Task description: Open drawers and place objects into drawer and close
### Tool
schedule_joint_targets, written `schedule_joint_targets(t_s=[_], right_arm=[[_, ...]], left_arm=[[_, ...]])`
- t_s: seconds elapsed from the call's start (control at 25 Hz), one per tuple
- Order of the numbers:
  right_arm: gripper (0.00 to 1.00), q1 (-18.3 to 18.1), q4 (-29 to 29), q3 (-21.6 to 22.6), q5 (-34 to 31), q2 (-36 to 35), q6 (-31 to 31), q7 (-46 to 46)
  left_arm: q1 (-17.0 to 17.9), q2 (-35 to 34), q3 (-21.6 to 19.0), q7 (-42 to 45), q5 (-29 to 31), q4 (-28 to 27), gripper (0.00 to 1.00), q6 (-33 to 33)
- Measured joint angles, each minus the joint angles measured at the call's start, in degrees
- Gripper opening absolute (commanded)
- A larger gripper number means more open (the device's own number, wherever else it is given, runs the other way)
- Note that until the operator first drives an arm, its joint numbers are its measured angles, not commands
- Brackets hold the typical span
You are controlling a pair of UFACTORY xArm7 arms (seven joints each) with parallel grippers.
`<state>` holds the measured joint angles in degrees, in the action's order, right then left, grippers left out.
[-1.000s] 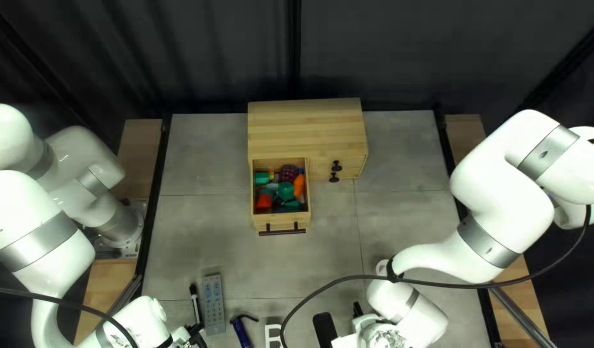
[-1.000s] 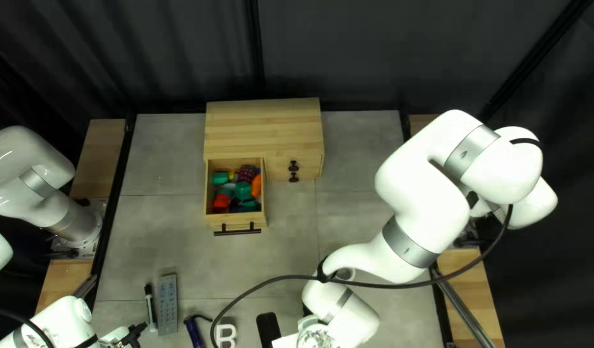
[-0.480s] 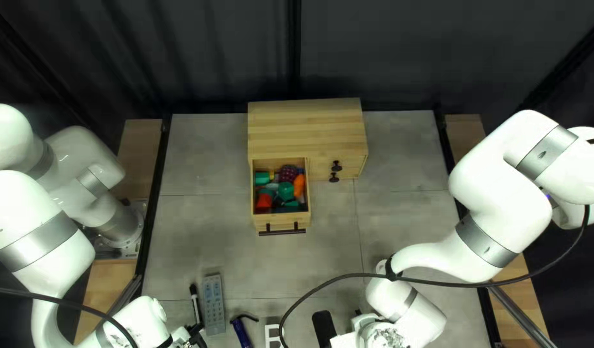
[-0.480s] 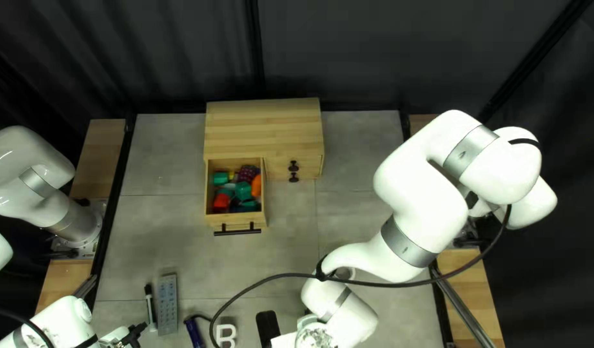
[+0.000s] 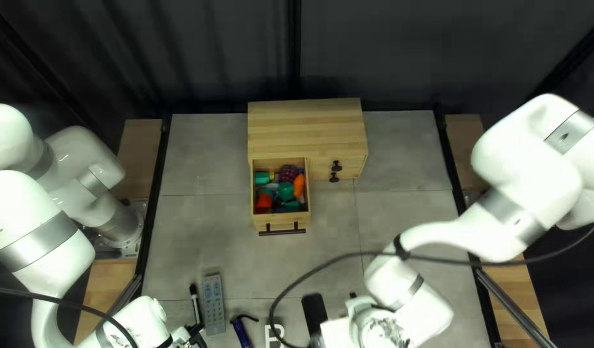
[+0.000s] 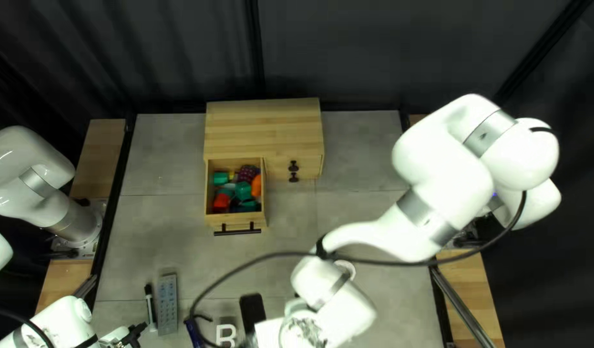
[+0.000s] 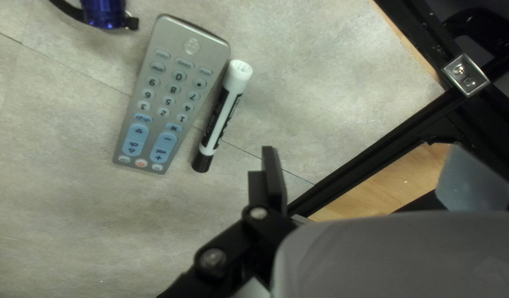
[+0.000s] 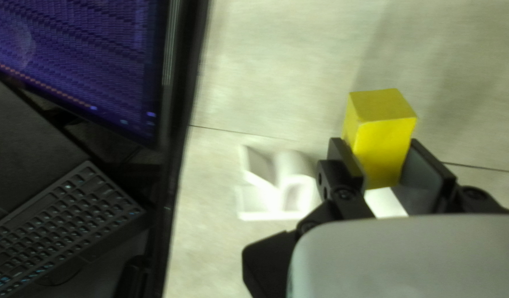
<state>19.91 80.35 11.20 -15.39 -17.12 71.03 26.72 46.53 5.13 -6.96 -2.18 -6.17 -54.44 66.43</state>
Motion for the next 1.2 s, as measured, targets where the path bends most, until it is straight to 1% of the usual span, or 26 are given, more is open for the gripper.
schedule_joint_targets(t_s=[0.2,0.44,0.6,0.76,0.88,0.92,0.96,1.0,1.2], right_arm=[[0.05,-2.8,6.0,-3.5,-3.6,0.3,6.3,-2.7],[0.05,-5.2,12.0,-6.5,-7.6,-1.6,9.6,-6.1],[0.05,-7.1,13.3,-8.2,-9.6,-3.7,8.4,-8.1],[0.06,-9.7,11.1,-9.9,-11.2,-4.9,3.9,-9.4],[0.11,-11.8,9.5,-11.3,-12.4,-5.8,0.6,-10.2],[0.75,-12.3,9.2,-11.7,-12.8,-6.0,-0.3,-10.3],[0.92,-12.6,9.0,-11.9,-13.0,-6.3,-0.9,-10.3],[1.0,-12.8,8.9,-12.1,-13.2,-6.5,-1.4,-10.3],[1.0,-13.2,8.5,-12.5,-13.6,-6.7,-2.6,-9.5]], left_arm=[[0.0,0.0,0.0,0.0,0.0,0.0,1.0,0.0],[0.0,0.0,0.0,0.0,0.0,0.0,1.0,0.0],[0.0,0.0,0.0,0.0,0.0,0.0,1.0,0.0],[0.0,0.0,0.0,0.0,0.0,0.0,1.0,0.0],[0.0,0.0,0.0,0.0,0.0,0.0,1.0,0.0],[0.0,0.0,0.0,0.0,0.0,0.0,1.0,0.0],[0.0,0.0,0.0,0.0,0.0,0.0,1.0,0.0],[0.0,0.0,0.0,0.0,0.0,0.0,1.0,0.0],[0.0,0.0,0.0,0.0,0.0,0.0,1.0,0.0]])
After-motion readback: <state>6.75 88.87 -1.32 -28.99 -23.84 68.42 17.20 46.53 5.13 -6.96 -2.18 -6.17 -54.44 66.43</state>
